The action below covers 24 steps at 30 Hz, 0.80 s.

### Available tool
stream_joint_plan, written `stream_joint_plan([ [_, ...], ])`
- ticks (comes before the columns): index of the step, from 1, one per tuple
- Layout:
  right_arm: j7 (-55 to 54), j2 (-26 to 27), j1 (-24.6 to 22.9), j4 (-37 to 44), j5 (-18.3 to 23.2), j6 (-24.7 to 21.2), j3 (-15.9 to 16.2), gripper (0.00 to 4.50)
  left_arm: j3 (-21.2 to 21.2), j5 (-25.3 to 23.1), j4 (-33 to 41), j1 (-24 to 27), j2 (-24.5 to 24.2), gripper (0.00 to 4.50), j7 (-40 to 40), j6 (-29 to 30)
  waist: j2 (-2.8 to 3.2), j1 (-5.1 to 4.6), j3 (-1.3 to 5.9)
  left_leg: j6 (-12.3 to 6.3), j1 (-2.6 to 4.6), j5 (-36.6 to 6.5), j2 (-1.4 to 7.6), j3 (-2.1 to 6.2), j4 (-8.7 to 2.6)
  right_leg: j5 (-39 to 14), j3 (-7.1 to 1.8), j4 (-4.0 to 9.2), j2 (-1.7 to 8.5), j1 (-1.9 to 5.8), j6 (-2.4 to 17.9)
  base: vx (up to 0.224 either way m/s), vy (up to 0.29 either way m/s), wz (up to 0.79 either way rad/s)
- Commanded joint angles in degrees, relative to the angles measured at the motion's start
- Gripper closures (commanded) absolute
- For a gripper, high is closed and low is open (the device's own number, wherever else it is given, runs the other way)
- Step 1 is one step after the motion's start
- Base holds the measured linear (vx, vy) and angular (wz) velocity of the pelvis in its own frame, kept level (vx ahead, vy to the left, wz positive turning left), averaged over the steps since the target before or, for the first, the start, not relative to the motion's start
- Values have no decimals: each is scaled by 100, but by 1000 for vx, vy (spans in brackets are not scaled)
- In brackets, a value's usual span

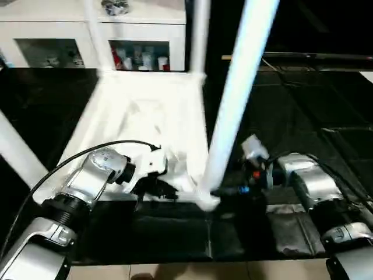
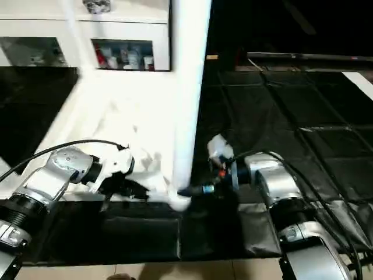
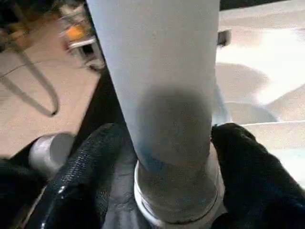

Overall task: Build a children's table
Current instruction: Rotate leg to tighten

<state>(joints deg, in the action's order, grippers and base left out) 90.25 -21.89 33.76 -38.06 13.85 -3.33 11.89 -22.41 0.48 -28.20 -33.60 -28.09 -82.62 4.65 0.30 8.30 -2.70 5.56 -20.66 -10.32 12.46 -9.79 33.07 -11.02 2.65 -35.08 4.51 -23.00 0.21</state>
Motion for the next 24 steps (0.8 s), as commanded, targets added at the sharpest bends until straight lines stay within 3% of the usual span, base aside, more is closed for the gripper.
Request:
stream_joint_plan([
  [1, 194, -19, 112, -34, -44, 67, 99, 153, -276, -23, 163, 13, 33, 450, -315, -83, 23, -51, 378, -263, 63, -1066, 75, -56, -345, -347, -163, 311, 279, 284, 1624, 0, 0, 0],
  [2, 216, -15, 117, -39, -50, 72, 129, 153, -283, -22, 182, 15, 29, 450, -338, -85, 23, -50, 378, -255, 58, -1071, 76, -51, -347, -371, -161, 309, 278, 292, 1615, 0, 0, 0],
  [3, 223, -8, 131, -48, -47, 74, 157, 168, -283, -15, 209, 18, 28, 450, -363, -72, -14, -56, 379, -256, 53, -1058, 75, -54, -347, -378, -162, 309, 277, 297, 1597, 0, 0, 0],
  [4, 224, -4, 144, -51, -26, 53, 185, 168, -288, -11, 233, 24, 26, 450, -389, -68, 6, -49, 378, -251, 57, -1049, 77, -50, -349, -417, -162, 306, 281, 290, 1585, 0, 0, 0],
  [7, 225, -47, 193, -82, 103, 50, 352, 198, -327, -12, 291, 44, 4, 450, -485, -86, -23, -49, 378, -254, 54, -1012, 74, -57, -344, -468, -166, 309, 280, 289, 1555, 0, 0, 0],
  [16, 225, -94, 159, 7, 301, -50, 565, 236, -309, -74, 172, 27, 46, 450, -352, -122, 0, -55, 383, -250, 54, -988, 65, -58, -335, -460, -166, 305, 266, 286, 1528, 0, 0, 0],
  [18, 225, -94, 118, 58, 358, -130, 557, 238, -283, -76, 119, 7, 75, 450, -268, -83, -5, -54, 382, -255, 53, -977, 65, -59, -332, -434, -165, 304, 263, 284, 1532, 0, 0, 0],
  [21, 129, 32, 17, 132, 371, -329, 303, 239, -169, -34, 49, -54, 180, 450, -27, 204, 8, -49, 381, -239, 58, -1028, 69, -58, -333, -484, -167, 309, 267, 280, 1541, 0, 0, 0],
  [24, -618, 220, -69, 172, 275, -501, 121, 239, 7, 21, -37, -143, 360, 450, 350, 550, 16, -65, 360, -173, 60, -1109, 64, -63, -348, -653, -179, 335, 262, 273, 1489, 0, 0, 0],
])
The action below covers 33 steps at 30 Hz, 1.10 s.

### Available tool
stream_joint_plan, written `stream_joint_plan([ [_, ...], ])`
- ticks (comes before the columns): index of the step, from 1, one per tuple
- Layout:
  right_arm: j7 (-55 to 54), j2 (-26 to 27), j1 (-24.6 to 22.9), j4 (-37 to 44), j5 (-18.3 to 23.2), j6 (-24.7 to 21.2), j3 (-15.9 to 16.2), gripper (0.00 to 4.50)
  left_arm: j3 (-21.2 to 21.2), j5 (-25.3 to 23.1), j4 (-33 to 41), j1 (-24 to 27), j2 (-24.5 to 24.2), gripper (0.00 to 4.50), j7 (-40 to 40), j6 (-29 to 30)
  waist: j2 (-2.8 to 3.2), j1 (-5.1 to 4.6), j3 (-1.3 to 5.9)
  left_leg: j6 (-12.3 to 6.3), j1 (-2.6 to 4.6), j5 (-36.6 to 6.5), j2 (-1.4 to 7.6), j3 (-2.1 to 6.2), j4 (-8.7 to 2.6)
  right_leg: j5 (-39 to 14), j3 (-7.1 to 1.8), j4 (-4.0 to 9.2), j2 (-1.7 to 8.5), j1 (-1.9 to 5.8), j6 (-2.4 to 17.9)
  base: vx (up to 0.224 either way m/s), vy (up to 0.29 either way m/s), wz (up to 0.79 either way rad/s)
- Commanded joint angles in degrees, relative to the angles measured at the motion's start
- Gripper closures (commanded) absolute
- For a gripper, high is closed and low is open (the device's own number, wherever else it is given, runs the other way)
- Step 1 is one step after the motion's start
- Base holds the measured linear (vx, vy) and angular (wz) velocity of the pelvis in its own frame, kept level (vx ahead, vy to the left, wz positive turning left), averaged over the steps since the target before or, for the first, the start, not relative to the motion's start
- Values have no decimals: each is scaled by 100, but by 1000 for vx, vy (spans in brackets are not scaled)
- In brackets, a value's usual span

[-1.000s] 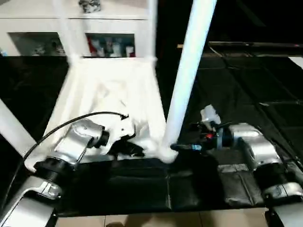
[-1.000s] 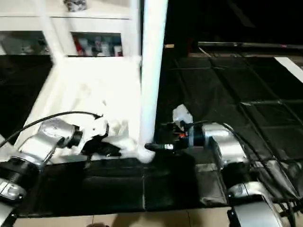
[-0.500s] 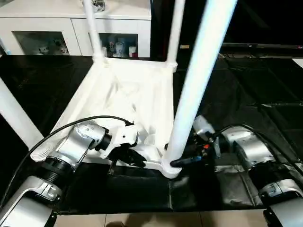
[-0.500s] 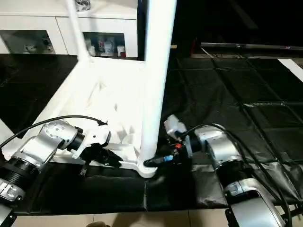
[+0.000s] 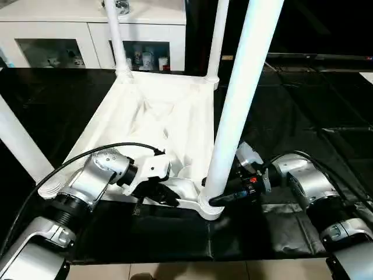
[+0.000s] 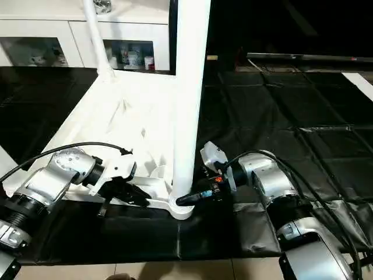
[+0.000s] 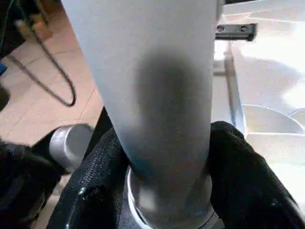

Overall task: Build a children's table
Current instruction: Rotate leg to tighten

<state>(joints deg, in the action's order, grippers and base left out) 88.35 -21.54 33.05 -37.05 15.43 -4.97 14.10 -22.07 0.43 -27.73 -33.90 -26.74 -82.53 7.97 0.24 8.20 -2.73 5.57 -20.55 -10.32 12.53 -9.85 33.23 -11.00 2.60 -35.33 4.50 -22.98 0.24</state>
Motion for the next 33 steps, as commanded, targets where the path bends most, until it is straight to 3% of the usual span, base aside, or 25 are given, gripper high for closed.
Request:
stream_joint_plan([
  [1, -595, 210, -8, 79, 92, -355, -94, 239, 5, 32, -100, -129, 264, 450, 414, 273, 17, -64, 346, -113, 48, -1241, 42, -46, -378, -944, -165, 388, 266, 278, 1417, 0, 0, 0],
  [3, -1353, 462, -53, 164, 67, -561, -191, 239, 127, 87, -127, -191, 455, 450, 712, 563, 10, -83, 326, -17, 70, -1423, 33, -44, -397, -1463, -174, 440, 276, 264, 1253, 0, 0, 0],
  [6, -2235, 833, -44, 209, -24, -816, -328, 242, 195, 22, -160, -259, 676, 450, 1114, 836, -13, -224, 310, 102, 32, -1543, 5, 4, -433, -2153, -168, 499, 291, 288, 948, 0, 0, 0],
  [9, -3552, 1372, 120, 9, -283, -1057, -571, 243, 372, -71, -230, -368, 1069, 450, 1879, 1235, -16, -370, 295, 173, -48, -1480, -29, 43, -464, -2484, -133, 530, 288, 316, 735, 0, 0, 0],
  [10, -3725, 1440, 152, -36, -308, -1070, -599, 243, 406, -84, -246, -388, 1131, 450, 2012, 1284, -8, -398, 315, 193, -23, -1472, -26, 62, -462, -2507, -132, 542, 303, 300, 721, 0, 0, 0],
  [16, -5032, 2019, 347, -271, -489, -1204, -765, 246, 767, -123, -404, -586, 1750, 450, 3198, 1642, -12, -489, 343, -3, -3, -1231, -47, 25, -413, -1676, -154, 518, 252, 271, 1046, 0, 0, 0],
  [18, -4905, 2109, 268, -97, -446, -1371, -791, 246, 840, -112, -334, -562, 1852, 450, 3283, 1691, -10, -481, 356, -84, -1, -1120, -42, 15, -403, -1298, -158, 492, 246, 290, 1135, 0, 0, 0],
  [21, -4718, 2064, 138, 119, -531, -1265, -670, 246, 762, -135, -149, -441, 1818, 450, 3161, 1735, 2, -468, 367, -198, -19, -867, -35, 12, -391, -695, -158, 441, 242, 314, 1276, 0, 0, 0],
  [22, -4687, 2053, 118, 149, -520, -1253, -667, 193, 726, -141, -118, -412, 1781, 450, 3108, 1711, 3, -470, 363, -215, -9, -905, -37, 5, -390, -671, -158, 443, 244, 315, 1318, 0, 0, 0],
  [23, -4664, 2032, 104, 167, -523, -1220, -661, 180, 707, -145, -93, -382, 1747, 450, 3077, 1721, 4, -469, 358, -211, -7, -950, -34, 5, -395, -719, -158, 449, 250, 316, 1329, 0, 0, 0],
  [29, -4147, 1718, -26, 340, -520, -1120, -650, 142, 640, -142, 22, -193, 1391, 450, 2588, 1265, 3, -467, 350, -213, -6, -1120, -22, 9, -414, -976, -170, 474, 262, 322, 1258, 0, 0, 0],
  [33, -3481, 1318, -38, 273, -590, -852, -553, 101, 578, -78, 158, -34, 1064, 450, 2058, 863, 16, -431, 356, -251, 22, -1112, -2, -5, -400, -765, -173, 453, 265, 307, 1388, 0, 0, 0],
])
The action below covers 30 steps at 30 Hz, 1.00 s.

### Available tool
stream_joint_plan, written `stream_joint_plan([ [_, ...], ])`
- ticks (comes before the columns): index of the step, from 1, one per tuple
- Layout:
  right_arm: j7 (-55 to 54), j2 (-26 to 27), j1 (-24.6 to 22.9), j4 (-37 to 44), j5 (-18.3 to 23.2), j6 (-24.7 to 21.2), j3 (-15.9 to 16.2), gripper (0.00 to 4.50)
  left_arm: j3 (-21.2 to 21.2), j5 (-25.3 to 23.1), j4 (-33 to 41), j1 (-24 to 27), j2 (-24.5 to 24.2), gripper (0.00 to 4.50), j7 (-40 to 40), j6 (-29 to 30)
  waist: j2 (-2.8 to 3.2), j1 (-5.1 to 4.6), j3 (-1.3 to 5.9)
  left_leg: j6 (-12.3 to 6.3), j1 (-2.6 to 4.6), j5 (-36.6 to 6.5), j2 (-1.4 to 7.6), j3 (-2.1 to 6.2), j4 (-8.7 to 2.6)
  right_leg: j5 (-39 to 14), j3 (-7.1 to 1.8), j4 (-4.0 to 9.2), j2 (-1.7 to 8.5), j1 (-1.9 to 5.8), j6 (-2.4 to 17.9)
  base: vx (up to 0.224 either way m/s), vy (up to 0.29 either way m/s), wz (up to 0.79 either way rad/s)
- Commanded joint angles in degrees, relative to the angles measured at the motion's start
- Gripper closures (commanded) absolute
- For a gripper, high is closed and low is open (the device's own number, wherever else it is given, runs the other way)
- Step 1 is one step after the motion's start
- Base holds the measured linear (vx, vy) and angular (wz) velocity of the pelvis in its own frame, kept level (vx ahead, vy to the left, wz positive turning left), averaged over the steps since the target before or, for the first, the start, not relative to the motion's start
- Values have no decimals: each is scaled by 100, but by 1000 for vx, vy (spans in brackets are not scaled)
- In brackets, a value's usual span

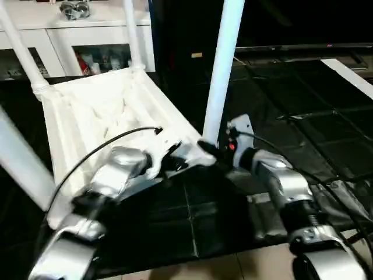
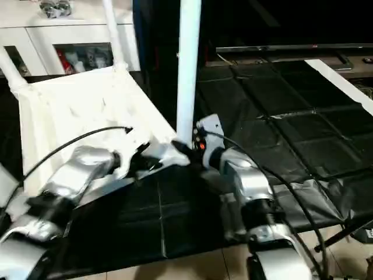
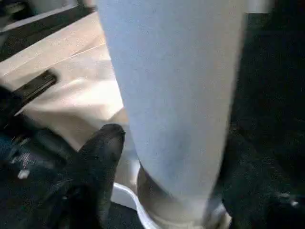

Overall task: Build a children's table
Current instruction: Rotate leg to tighten

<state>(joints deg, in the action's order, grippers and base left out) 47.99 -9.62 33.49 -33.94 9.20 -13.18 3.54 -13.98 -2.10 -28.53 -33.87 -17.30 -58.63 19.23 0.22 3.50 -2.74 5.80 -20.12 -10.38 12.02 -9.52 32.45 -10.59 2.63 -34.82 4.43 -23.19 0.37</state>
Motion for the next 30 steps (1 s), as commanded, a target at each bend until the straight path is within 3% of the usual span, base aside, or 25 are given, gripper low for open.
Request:
stream_joint_plan([
  [1, 760, 28, -76, -55, 48, 27, 506, 101, -250, 191, 266, -2, 40, 450, -464, -345, 22, 45, 360, -278, -18, -1107, 56, -38, -322, -774, -178, 393, 274, 327, 1390, 0, 0, 0],
  [4, 1226, -250, -15, -157, 61, 154, 488, 101, -336, 214, 348, 68, -208, 450, -858, -361, 19, 111, 361, -314, 16, -1080, 75, -60, -311, -625, -182, 369, 269, 305, 1483, 0, 0, 0],
  [5, 1424, -338, 8, -187, 74, 272, 482, 101, -391, 211, 360, 85, -307, 450, -1038, -403, -1, 164, 363, -314, 16, -1071, 83, -63, -312, -605, -174, 360, 265, 311, 1491, 0, 0, 0],
  [6, 1519, -369, 15, -194, 83, 309, 475, 101, -417, 201, 356, 89, -346, 450, -1098, -434, 16, 190, 352, -300, 11, -1082, 83, -68, -312, -600, -176, 343, 264, 300, 1504, 0, 0, 0],
  [8, 2100, -554, 55, -242, 127, 563, 455, 101, -562, 158, 334, 113, -560, 450, -1470, -664, 7, 210, 352, -285, 11, -1130, 84, -68, -317, -697, -169, 352, 268, 303, 1468, 0, 0, 0],
  [10, 2790, -781, 61, -271, 178, 862, 572, 101, -642, 217, 388, 160, -720, 450, -1895, -835, 3, 249, 360, -308, 12, -1151, 94, -77, -307, -708, -168, 345, 272, 306, 1474, 0, 0, 0],
  [17, 4080, -1128, 118, -426, 205, 965, 902, 101, -766, 365, 494, 169, -959, 450, -2492, -881, -21, 327, 357, -383, 2, -1033, 96, -82, -299, -650, -166, 323, 280, 304, 1536, 0, 0, 0],
  [30, 4451, -1279, 204, -428, 713, 945, 1402, 218, -934, 338, 597, 246, -1176, 450, -2890, -1079, -48, 353, 362, -355, 7, -986, 98, -86, -296, -737, -162, 317, 280, 298, 1517, 0, 0, 0],
])
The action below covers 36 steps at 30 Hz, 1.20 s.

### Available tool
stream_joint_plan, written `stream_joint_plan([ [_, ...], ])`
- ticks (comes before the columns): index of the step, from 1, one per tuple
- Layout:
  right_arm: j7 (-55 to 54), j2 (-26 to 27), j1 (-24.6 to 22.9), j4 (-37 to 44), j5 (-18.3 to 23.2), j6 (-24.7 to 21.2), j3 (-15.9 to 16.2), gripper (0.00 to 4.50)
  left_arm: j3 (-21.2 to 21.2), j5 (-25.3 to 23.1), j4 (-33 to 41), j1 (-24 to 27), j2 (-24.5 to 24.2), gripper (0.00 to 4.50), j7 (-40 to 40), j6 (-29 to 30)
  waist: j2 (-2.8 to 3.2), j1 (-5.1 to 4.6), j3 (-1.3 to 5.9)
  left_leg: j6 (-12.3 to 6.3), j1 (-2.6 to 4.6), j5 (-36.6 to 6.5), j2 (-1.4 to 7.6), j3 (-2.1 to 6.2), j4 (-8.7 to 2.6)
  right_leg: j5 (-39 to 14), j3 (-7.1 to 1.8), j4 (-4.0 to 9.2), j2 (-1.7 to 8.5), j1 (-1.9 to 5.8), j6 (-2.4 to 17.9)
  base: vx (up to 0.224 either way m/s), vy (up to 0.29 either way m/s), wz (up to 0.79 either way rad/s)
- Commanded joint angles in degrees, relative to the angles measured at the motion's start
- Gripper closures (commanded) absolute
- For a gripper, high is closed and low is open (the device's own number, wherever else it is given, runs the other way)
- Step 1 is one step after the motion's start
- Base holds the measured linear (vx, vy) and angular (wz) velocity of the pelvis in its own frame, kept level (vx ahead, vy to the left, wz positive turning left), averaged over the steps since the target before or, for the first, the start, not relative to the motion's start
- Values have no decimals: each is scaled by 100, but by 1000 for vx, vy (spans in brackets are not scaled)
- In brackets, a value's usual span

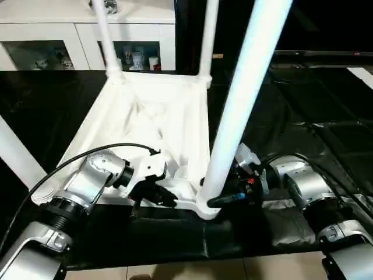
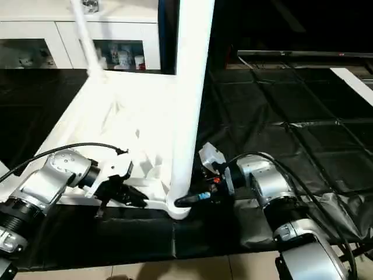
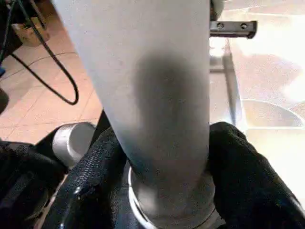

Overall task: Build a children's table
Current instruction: Rotate leg to tighten

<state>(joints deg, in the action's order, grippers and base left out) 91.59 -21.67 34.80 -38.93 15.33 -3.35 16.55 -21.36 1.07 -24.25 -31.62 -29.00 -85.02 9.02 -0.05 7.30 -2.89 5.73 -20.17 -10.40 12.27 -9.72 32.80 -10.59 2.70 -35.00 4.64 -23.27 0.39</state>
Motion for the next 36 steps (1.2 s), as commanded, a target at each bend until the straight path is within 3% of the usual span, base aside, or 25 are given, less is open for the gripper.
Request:
stream_joint_plan([
  [1, 91, -89, 67, 83, 129, -56, 135, 222, -206, 25, 169, 22, -17, 450, -252, -63, -20, -26, 376, -342, 8, -986, 70, -63, -331, -764, -169, 336, 260, 308, 1503, 0, 0, 0],
  [10, 91, -178, -29, 235, 472, -269, 319, 241, -175, 24, 120, 23, 21, 450, -154, -48, -28, -5, 387, -355, 7, -899, 63, -71, -315, -703, -170, 327, 246, 310, 1469, 0, 0, 0],
  [13, -263, 109, -138, 209, 271, -579, -127, 241, -53, -32, -44, -94, 269, 450, 423, 308, -14, 14, 384, -328, 11, -930, 69, -74, -314, -732, -176, 330, 248, 298, 1449, 0, 0, 0],
  [14, -278, 115, -141, 211, 267, -583, -133, 241, -49, -33, -49, -97, 276, 450, 439, 314, -30, 15, 377, -310, 12, -936, 71, -77, -319, -760, -179, 338, 248, 298, 1453, 0, 0, 0],
  [17, -949, 287, -222, 265, 238, -655, -193, 241, 79, -13, -177, -214, 508, 450, 853, 533, -20, -4, 342, -139, 15, -1233, 51, -60, -352, -1412, -177, 403, 255, 295, 1256, 0, 0, 0],
  [18, -1940, 583, -212, 144, 120, -596, -278, 241, 166, -28, -300, -360, 774, 450, 1255, 769, -3, -12, 327, -71, 37, -1372, 44, -54, -363, -1809, -182, 450, 269, 272, 1131, 0, 0, 0],
  [20, -2542, 774, -159, 2, 18, -575, -297, 242, 206, -32, -373, -450, 945, 450, 1469, 930, -13, -73, 318, 80, 39, -1487, 15, -16, -388, -2358, -169, 494, 288, 280, 908, 0, 0, 0],
  [21, -2891, 917, -97, -111, -25, -611, -331, 243, 257, -37, -456, -524, 1087, 450, 1685, 1034, -9, -139, 328, 103, -12, -1467, 10, 21, -410, -2497, -152, 495, 299, 321, 803, 0, 0, 0],
  [22, -3334, 1103, -20, -235, -104, -695, -411, 243, 331, -48, -552, -611, 1262, 450, 1967, 1150, -21, -203, 323, 89, -10, -1474, -2, 12, -400, -2499, -157, 518, 282, 291, 771, 0, 0, 0],
  [23, -3530, 1177, 17, -293, -135, -734, -443, 243, 363, -51, -589, -645, 1332, 450, 2083, 1192, 15, -229, 327, 102, -5, -1473, -7, 15, -394, -2452, -157, 510, 278, 284, 808, 0, 0, 0],
  [24, -3815, 1304, 61, -357, -226, -813, -531, 243, 410, -56, -636, -693, 1433, 450, 2260, 1264, -10, -265, 340, 72, -10, -1473, -13, 20, -386, -2424, -147, 523, 277, 295, 829, 0, 0, 0],
  [28, -5128, 1868, 337, -658, -460, -989, -788, 244, 748, -68, -1000, -955, 1924, 450, 3207, 1487, 35, -356, 340, -2, -9, -1441, -30, 4, -364, -2177, -160, 532, 251, 266, 937, 0, 0, 0],
  [32, -5462, 2148, 480, -732, -475, -1006, -805, 244, 893, -93, -1085, -1018, 2158, 450, 3591, 1581, 33, -393, 361, -14, -28, -1371, -21, 16, -367, -1831, -149, 496, 237, 294, 1035, 0, 0, 0],
  [34, -5286, 2146, 427, -665, -548, -824, -701, 189, 895, -94, -989, -958, 2157, 450, 3565, 1608, 28, -389, 369, -108, -36, -1296, -13, 4, -358, -1430, -158, 468, 238, 306, 1161, 0, 0, 0],
  [36, -5178, 2167, 377, -609, -593, -790, -735, 174, 905, -78, -875, -878, 2125, 450, 3539, 1608, 39, -389, 381, -156, -35, -1205, 0, 2, -352, -1137, -162, 442, 242, 315, 1258, 0, 0, 0],
])
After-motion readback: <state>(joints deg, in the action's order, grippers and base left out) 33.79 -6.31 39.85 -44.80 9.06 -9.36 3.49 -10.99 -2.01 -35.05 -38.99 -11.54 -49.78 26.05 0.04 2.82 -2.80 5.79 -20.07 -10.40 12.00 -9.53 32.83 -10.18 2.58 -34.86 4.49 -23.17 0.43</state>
